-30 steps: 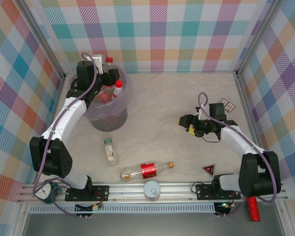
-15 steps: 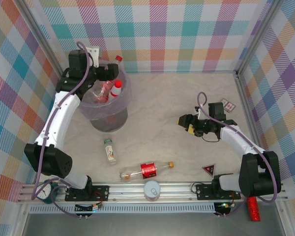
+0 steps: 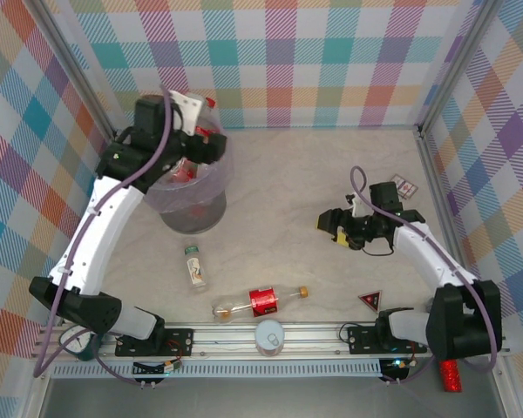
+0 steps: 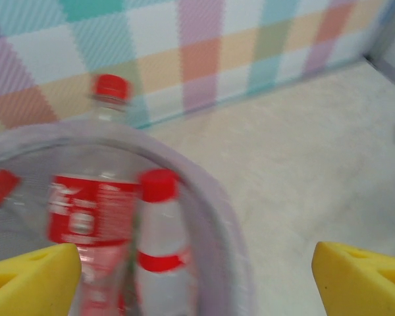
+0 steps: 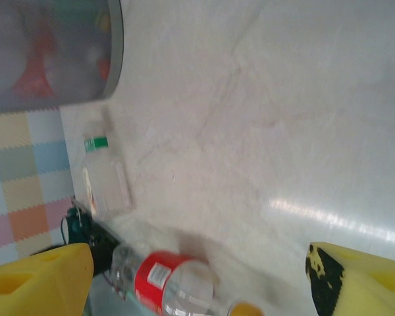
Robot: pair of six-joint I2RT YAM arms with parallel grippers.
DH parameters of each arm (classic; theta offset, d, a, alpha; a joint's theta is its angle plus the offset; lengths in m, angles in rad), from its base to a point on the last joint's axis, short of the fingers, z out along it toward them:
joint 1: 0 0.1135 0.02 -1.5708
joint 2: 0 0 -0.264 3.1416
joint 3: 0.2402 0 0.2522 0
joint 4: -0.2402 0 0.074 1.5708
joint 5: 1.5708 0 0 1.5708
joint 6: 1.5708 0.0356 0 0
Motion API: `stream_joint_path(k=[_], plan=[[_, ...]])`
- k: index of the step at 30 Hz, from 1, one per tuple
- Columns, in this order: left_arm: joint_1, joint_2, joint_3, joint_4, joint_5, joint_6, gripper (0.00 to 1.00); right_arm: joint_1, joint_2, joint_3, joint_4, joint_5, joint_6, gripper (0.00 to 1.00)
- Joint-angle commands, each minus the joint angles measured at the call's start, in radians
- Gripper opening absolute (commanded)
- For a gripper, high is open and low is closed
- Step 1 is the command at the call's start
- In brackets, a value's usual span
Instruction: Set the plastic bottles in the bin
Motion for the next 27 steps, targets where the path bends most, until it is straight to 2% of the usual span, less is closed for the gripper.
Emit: stream_joint_path(k=[1,5,11,17,21,27], plan=[[-0.102,-0.030,0.014,-0.155,-0.061,0.012,0.89,0.039,-0.066,-0.031,-0.188,-0.022,-0.016,0.84],[-0.214,-0.030,-0.032,-0.218,-0.027,-0.041,0.88,0.096,-0.084,-0.118,-0.153,-0.074,0.031,0.84],[-0.237,-0.098,-0.239,-0.073,0.171,-0.205,0.85,0.198,-0.020,-0.258,0.096,-0.151,0.140,0.84],[-0.307,-0.148,-0.438,0.031,0.209,-0.255,0.86,0.206,0.008,-0.363,0.281,-0.207,0.236,0.84],[-0.361,-0.135,-0.497,-0.010,0.183,-0.224,0.86,0.212,0.021,-0.404,0.365,-0.238,0.273,0.84],[-0.380,-0.135,-0.579,0.052,0.228,-0.269,0.83,0.235,0.108,-0.425,0.461,-0.281,0.281,0.83]])
